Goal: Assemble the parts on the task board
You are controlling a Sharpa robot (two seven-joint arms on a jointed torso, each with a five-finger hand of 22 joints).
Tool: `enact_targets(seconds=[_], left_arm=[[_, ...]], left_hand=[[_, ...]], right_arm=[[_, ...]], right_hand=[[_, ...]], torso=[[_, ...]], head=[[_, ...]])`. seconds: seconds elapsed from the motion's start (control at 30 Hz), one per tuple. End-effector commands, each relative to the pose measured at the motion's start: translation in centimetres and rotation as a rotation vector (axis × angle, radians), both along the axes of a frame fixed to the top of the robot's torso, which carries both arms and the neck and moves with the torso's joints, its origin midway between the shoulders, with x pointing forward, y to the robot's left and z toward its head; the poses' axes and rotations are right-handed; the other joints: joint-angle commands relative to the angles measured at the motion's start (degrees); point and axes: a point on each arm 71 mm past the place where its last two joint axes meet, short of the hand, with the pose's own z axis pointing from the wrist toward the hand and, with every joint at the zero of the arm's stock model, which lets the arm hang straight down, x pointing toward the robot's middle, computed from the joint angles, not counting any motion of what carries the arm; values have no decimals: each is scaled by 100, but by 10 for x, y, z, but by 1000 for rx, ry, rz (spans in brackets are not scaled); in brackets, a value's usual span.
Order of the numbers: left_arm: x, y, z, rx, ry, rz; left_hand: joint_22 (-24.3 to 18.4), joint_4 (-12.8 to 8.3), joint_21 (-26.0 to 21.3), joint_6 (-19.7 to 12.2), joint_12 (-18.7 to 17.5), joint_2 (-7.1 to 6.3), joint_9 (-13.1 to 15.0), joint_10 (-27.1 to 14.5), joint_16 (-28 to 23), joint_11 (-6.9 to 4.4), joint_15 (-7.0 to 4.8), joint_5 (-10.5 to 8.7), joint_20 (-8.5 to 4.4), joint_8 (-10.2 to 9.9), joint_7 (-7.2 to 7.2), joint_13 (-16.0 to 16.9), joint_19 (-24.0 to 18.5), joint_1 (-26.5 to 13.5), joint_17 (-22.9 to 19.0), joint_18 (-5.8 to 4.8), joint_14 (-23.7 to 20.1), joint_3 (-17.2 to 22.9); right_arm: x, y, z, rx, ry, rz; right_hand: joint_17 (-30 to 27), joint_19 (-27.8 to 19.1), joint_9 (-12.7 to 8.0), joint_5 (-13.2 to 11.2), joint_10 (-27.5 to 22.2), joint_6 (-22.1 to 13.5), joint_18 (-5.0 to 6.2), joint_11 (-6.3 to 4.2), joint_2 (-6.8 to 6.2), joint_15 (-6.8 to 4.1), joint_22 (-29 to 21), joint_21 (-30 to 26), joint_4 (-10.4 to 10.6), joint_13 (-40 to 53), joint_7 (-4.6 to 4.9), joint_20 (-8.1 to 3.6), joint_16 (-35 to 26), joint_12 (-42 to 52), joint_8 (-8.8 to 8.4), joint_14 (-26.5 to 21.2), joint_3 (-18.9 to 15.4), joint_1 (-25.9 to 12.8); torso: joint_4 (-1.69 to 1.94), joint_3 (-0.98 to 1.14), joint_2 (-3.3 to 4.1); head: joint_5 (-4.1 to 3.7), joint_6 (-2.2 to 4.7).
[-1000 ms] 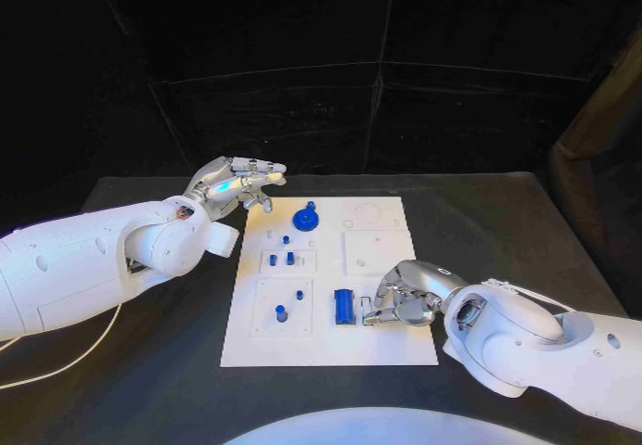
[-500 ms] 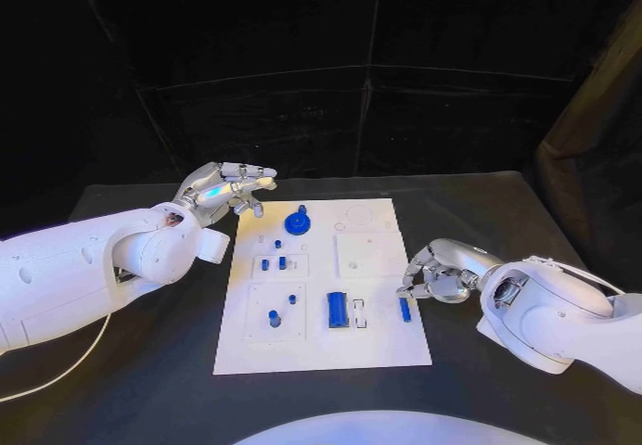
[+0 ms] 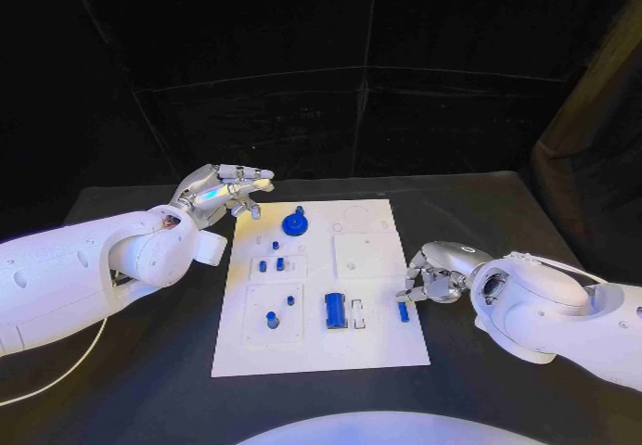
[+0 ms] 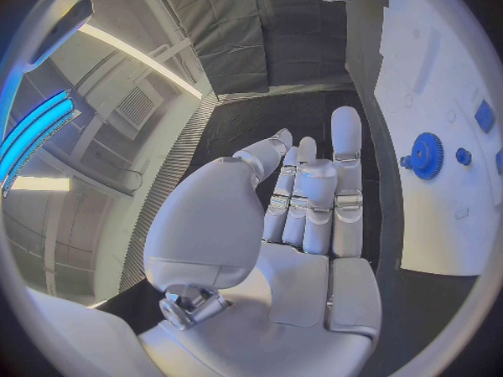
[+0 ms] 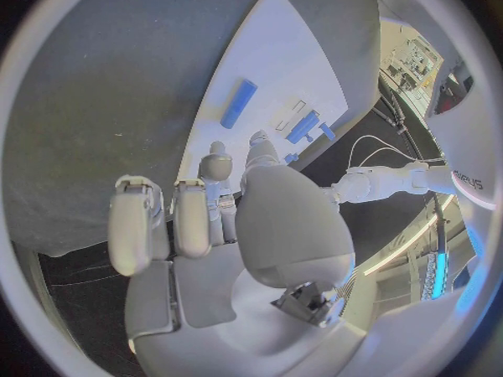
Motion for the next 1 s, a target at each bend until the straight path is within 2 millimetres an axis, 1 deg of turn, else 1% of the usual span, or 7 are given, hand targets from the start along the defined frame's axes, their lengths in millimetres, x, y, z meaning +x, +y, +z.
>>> enact_targets(seconds=[0.03, 0.3, 0.4, 0.7, 0.77, 0.9, 1.0], left_arm=[[0, -1, 2, -11, -5, -10], [0, -1, 1, -10, -5, -9], [0, -1, 1, -10, -4, -9], [0, -1, 1, -9, -3, -10], [0, 0, 1, -9, -2, -9], [0, 0, 1, -8, -2, -9], [0, 0, 1, -8, -1, -9]], left_hand=[[-5, 0, -29, -39, 25, 29, -9, -44, -21, 3, 8, 25, 26, 15, 12, 4, -19, -10, -9, 117, -23, -46], [-5, 0, -29, -39, 25, 29, -9, -44, -21, 3, 8, 25, 26, 15, 12, 4, -19, -10, -9, 117, -23, -46], [-5, 0, -29, -39, 25, 29, -9, -44, -21, 3, 8, 25, 26, 15, 12, 4, -19, -10, -9, 117, -23, -46], [-5, 0, -29, -39, 25, 29, -9, -44, -21, 3, 8, 25, 26, 15, 12, 4, -19, -10, -9, 117, -23, -46], [-5, 0, -29, -39, 25, 29, -9, -44, -21, 3, 8, 25, 26, 15, 12, 4, -19, -10, -9, 117, -23, -46], [-5, 0, -29, -39, 25, 29, -9, -44, -21, 3, 8, 25, 26, 15, 12, 4, -19, -10, -9, 117, -23, -46], [-5, 0, -29, -39, 25, 29, -9, -44, -21, 3, 8, 25, 26, 15, 12, 4, -19, -10, -9, 117, -23, -46]], right_arm=[[-1, 4, -9, -79, 35, 33], [-5, 12, -22, -107, 70, 65], [-6, 13, -24, -127, 72, 77], [-6, 15, -24, -170, 49, 104], [-6, 16, -24, -179, 47, 111], [-8, 18, -24, -193, 54, 127], [-10, 20, -25, -202, 62, 140]], right_hand=[[-8, -12, 12, -43, 23, 37, -25, -21, -2, 1, 662, -11, 24, -11, -6, -7, -34, -45, -34, 309, -19, -35], [-12, -19, 31, -73, 17, 55, -23, -27, -1, -3, 656, -18, 9, -7, -12, -10, -41, -51, -39, 307, -17, 35], [-10, -21, 41, -77, 18, 66, -23, -30, 4, -5, 655, -20, -4, -1, -16, -11, -41, -47, -39, 307, -15, 75], [-44, -40, 67, -90, -3, 93, -16, -36, -5, -10, 633, -39, -28, -31, -22, -15, -70, -96, -36, 299, -23, 139], [-46, -44, 75, -93, -11, 94, -15, -36, -15, -11, 629, -43, -42, -39, -22, -16, -74, -111, -40, 297, -29, 167], [-38, -47, 103, -81, -22, 99, -15, -39, -26, -14, 628, -47, -121, -40, -22, -20, -74, -125, -52, 297, -23, 307], [-35, -50, 128, 79, -40, 105, -14, -52, 5, -27, 626, -51, -295, -51, -29, -29, -79, -156, -66, 297, 51, 601]], torso=[[6, 2, 1], [-3, 3, 6], [4, 2, 10], [10, 4, 8], [6, 2, 7], [0, 3, 7], [-5, 3, 7]], head=[[8, 4], [21, -1], [21, -13], [17, -22], [16, -25], [20, -34], [24, -38]])
